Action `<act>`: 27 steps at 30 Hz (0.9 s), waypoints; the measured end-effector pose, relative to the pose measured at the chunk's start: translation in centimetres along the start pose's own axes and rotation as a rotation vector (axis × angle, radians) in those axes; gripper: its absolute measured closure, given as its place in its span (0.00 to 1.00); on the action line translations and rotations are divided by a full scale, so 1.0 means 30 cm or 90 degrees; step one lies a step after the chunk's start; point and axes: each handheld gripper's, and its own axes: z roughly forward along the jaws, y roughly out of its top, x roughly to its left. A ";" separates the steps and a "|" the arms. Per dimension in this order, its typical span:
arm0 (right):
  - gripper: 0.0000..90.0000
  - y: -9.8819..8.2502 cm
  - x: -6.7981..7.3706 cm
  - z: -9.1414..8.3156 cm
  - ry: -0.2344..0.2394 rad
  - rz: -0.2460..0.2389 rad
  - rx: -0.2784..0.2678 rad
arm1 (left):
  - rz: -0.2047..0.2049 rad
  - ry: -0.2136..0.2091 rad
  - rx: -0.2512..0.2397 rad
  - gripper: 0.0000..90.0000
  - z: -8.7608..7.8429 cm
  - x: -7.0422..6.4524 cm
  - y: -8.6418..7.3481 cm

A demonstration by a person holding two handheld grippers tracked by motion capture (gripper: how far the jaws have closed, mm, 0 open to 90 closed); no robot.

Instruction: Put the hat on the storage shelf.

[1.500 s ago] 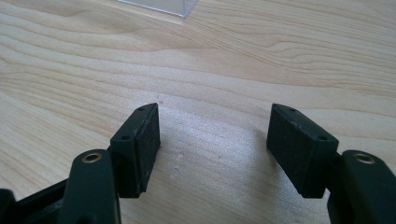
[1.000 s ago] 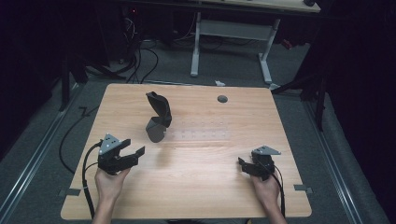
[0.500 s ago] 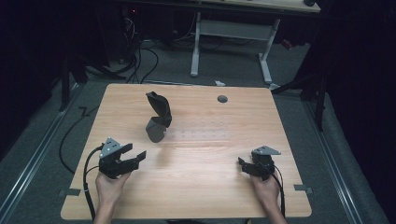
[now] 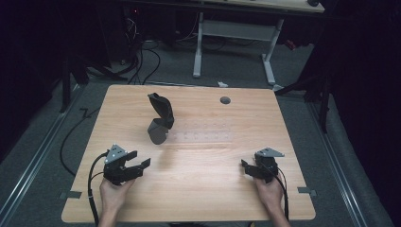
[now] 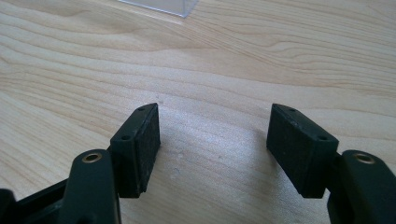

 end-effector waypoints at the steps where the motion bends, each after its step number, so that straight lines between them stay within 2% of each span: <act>1: 0.39 0.000 0.000 0.000 -0.001 0.000 0.000 | -0.001 0.000 0.001 0.38 0.001 0.001 -0.003; 11: 0.39 0.000 0.000 0.000 0.000 0.001 0.000 | -0.004 0.009 0.015 0.38 0.016 0.008 -0.046; 20: 0.39 0.000 0.001 0.000 0.000 0.001 0.000 | 0.004 0.016 0.030 0.38 0.035 0.012 -0.083; 27: 0.39 0.000 0.000 0.000 0.000 0.000 0.000 | 0.032 0.031 0.053 0.37 0.066 0.009 -0.124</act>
